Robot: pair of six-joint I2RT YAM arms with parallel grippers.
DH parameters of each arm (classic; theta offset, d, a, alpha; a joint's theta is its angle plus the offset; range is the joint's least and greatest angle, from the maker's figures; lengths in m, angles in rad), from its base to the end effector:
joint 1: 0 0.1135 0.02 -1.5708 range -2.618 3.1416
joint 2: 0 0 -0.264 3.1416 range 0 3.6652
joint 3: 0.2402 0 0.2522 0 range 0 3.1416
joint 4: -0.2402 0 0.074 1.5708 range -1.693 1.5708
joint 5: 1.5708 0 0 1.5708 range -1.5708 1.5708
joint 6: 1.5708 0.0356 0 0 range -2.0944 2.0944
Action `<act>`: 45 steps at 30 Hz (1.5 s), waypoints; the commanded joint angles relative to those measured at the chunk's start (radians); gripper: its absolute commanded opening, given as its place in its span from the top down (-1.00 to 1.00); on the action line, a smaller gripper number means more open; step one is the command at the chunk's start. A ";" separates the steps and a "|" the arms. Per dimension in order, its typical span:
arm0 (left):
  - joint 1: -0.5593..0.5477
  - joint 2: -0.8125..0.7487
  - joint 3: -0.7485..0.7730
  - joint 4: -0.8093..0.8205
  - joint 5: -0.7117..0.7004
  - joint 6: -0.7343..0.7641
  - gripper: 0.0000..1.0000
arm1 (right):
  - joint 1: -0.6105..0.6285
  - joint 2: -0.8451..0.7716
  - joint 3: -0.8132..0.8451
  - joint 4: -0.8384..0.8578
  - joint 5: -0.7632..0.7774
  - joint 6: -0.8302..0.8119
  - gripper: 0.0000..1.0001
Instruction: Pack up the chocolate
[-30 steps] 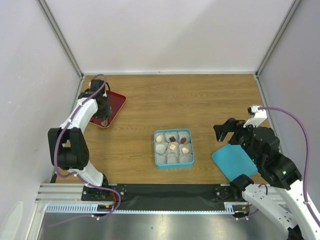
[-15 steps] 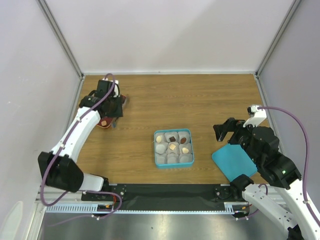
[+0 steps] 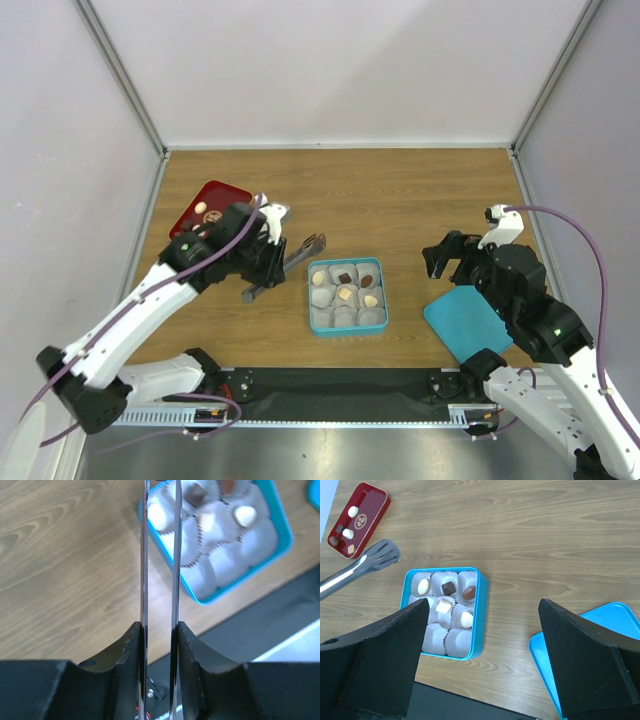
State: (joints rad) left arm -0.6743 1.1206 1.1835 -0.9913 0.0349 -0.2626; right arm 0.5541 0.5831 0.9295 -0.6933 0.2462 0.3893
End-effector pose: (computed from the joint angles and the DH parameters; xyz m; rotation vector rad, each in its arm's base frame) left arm 0.1644 -0.1330 0.3387 0.5360 2.4944 -0.4230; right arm 0.0996 0.0514 0.3616 0.0081 1.9272 0.4007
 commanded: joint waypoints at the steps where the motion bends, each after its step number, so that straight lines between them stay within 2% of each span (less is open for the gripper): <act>1: -0.033 -0.088 0.008 -0.046 0.022 -0.043 0.42 | -0.003 0.001 0.022 0.028 0.007 0.010 -0.93; 4: -0.047 -0.131 -0.010 -0.069 0.080 -0.037 0.40 | -0.005 0.000 0.029 0.014 0.007 0.010 -0.93; 11: -0.076 -0.173 -0.065 -0.107 0.102 -0.020 0.39 | -0.005 -0.015 0.043 -0.006 0.021 0.014 -0.93; 27: -0.179 -0.073 -0.110 -0.081 0.066 -0.089 0.40 | -0.005 -0.032 0.026 0.003 0.005 0.011 -0.93; 45: -0.186 0.027 -0.076 -0.081 0.007 -0.072 0.17 | -0.005 -0.032 0.042 0.011 0.005 0.010 -0.93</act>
State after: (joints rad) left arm -0.8528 1.1461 1.0695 -1.0790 0.0734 -0.3321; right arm 0.5537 0.5571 0.9318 -0.7059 0.2462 0.3988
